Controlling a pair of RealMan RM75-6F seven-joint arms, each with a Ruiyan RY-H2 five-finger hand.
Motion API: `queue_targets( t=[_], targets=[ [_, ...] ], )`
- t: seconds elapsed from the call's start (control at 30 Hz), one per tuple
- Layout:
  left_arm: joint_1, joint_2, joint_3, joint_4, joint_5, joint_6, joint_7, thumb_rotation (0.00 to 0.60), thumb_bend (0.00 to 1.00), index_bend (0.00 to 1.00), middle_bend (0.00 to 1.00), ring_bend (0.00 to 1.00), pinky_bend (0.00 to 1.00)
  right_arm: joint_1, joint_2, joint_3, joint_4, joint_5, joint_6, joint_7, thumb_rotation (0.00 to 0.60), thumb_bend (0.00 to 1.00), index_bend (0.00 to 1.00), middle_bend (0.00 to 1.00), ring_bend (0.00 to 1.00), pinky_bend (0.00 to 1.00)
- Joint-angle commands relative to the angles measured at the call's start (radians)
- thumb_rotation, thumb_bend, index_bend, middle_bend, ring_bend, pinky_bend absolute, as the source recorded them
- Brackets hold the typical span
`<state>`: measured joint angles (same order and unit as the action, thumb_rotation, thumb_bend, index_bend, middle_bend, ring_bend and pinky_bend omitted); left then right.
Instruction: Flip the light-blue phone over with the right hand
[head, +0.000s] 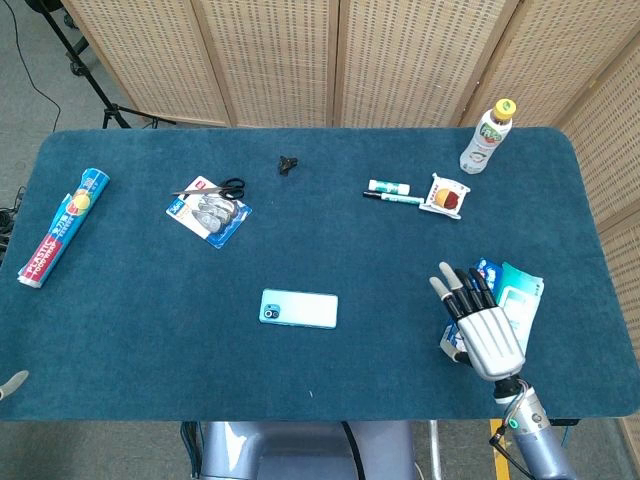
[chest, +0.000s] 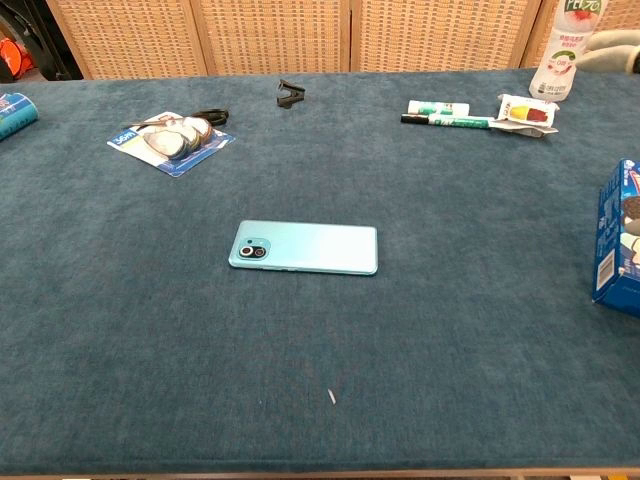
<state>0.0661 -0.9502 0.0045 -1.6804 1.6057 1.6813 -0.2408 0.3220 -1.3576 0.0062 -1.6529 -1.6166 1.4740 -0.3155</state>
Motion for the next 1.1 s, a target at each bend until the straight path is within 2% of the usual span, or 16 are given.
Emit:
queue_targets(
  t=[0.03, 0.3, 0.5, 0.63, 0.8, 0.87, 0.9, 1.0, 1.1],
  targets=[
    [0.011, 0.003, 0.000, 0.007, -0.001, 0.017, -0.017, 0.600, 0.00, 0.00, 0.00, 0.00, 0.01, -0.002, 0.021, 0.011, -0.070, -0.007, -0.008, -0.046, 0.600, 0.00, 0.00, 0.00, 0.00, 0.00],
    [0.013, 0.005, 0.003, 0.007, 0.020, 0.029, -0.023, 0.600, 0.00, 0.00, 0.00, 0.00, 0.01, 0.005, -0.005, 0.006, -0.073, -0.004, -0.058, -0.054, 0.600, 0.00, 0.00, 0.00, 0.00, 0.00],
    [0.006, 0.007, 0.003, 0.009, 0.020, 0.017, -0.025, 0.600, 0.00, 0.00, 0.00, 0.00, 0.01, 0.060, -0.087, 0.042, -0.073, 0.059, -0.170, -0.114, 0.600, 0.00, 0.00, 0.00, 0.00, 0.00],
    [0.004, 0.014, -0.001, 0.007, 0.009, 0.013, -0.042, 0.600, 0.00, 0.00, 0.00, 0.00, 0.01, 0.113, -0.195, 0.079, -0.062, 0.122, -0.254, -0.205, 0.600, 0.00, 0.00, 0.00, 0.00, 0.00],
    [0.006, 0.020, 0.001, 0.011, 0.011, 0.015, -0.066, 0.600, 0.00, 0.00, 0.00, 0.00, 0.01, 0.191, -0.336, 0.117, 0.020, 0.192, -0.352, -0.337, 0.600, 0.00, 0.00, 0.00, 0.00, 0.00],
    [0.005, 0.023, 0.001, 0.015, 0.008, 0.010, -0.074, 0.600, 0.00, 0.00, 0.00, 0.00, 0.01, 0.215, -0.388, 0.141, 0.038, 0.226, -0.368, -0.378, 0.600, 0.00, 0.00, 0.00, 0.00, 0.00],
    [0.001, 0.026, 0.000, 0.017, 0.002, 0.001, -0.083, 0.600, 0.00, 0.00, 0.00, 0.00, 0.01, 0.247, -0.437, 0.173, 0.052, 0.252, -0.386, -0.417, 0.600, 0.01, 0.00, 0.00, 0.00, 0.00],
    [-0.002, 0.029, 0.000, 0.017, 0.002, -0.004, -0.089, 0.600, 0.00, 0.00, 0.00, 0.00, 0.01, 0.277, -0.489, 0.202, 0.071, 0.305, -0.398, -0.486, 0.600, 0.07, 0.00, 0.00, 0.00, 0.00],
    [-0.001, 0.031, 0.001, 0.018, 0.006, -0.002, -0.094, 0.600, 0.00, 0.00, 0.00, 0.00, 0.01, 0.312, -0.536, 0.225, 0.095, 0.357, -0.411, -0.545, 0.600, 0.17, 0.00, 0.00, 0.00, 0.00]
  ],
)
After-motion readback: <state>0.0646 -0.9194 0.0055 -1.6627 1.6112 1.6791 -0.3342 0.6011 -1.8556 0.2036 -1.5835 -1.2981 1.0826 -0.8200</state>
